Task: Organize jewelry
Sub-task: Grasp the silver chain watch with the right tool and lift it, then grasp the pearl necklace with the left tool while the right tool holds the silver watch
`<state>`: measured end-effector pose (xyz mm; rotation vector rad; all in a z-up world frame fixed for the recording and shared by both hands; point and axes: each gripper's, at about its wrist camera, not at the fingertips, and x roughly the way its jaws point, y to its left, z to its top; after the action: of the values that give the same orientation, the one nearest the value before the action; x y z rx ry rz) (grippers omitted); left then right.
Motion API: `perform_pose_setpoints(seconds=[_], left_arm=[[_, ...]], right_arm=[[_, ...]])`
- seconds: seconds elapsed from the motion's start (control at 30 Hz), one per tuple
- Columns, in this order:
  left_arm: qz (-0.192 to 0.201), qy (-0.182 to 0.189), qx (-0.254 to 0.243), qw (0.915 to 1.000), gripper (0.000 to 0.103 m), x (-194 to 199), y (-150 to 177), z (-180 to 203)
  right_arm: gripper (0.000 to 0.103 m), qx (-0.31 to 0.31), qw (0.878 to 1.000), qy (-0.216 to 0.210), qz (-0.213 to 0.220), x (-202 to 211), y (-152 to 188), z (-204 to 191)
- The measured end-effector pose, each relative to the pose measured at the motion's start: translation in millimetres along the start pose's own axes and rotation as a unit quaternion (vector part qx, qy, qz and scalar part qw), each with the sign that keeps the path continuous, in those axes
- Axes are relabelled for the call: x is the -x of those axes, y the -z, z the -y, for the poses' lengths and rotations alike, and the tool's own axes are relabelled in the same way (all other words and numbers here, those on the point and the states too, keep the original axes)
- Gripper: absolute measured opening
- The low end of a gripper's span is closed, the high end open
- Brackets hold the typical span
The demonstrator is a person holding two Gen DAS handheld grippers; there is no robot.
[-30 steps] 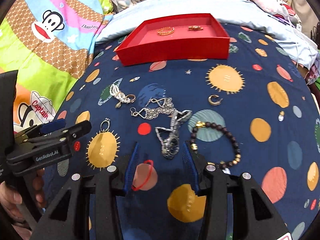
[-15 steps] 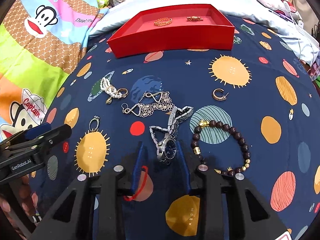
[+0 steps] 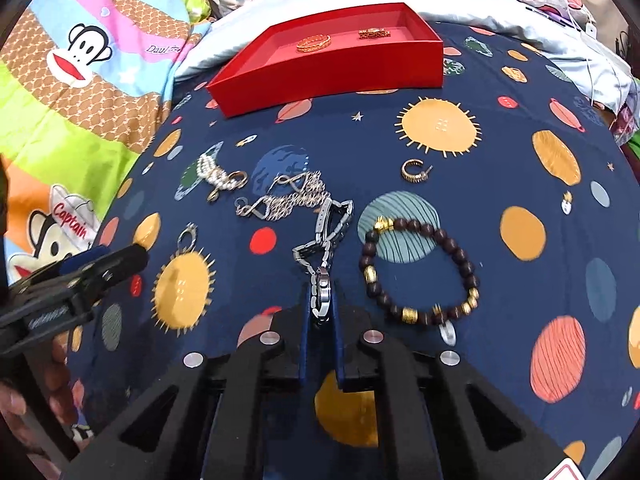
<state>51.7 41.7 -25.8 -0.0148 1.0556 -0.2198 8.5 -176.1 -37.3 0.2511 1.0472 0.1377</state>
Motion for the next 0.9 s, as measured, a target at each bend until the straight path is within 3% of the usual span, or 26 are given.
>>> perform_pose_setpoints(seconds=[0.37, 0.6, 0.77, 0.9], left_arm=[[-0.006, 0.011, -0.003, 0.9999, 0.083, -6.6, 0.6, 9.1], [-0.007, 0.005, -0.015, 0.9999, 0.077, -12.3, 0.7, 14.3], [0.005, 0.002, -0.013, 0.9999, 0.077, -17.1, -14.9, 17.1], [-0.001, 0.025, 0.015, 0.9996, 0.076, -30.4, -35.6, 17.4]], right_arm=[[0.009, -0.017, 1.000, -0.005, 0.004, 38.8, 19.3, 0.4], [0.009, -0.027, 1.000, -0.004, 0.011, 46.3, 17.9, 3.7], [0.009, -0.025, 0.999, -0.005, 0.023, 54.9, 11.6, 4.1], [0.009, -0.028, 0.999, -0.010, 0.023, 54.3, 10.4, 4.2]])
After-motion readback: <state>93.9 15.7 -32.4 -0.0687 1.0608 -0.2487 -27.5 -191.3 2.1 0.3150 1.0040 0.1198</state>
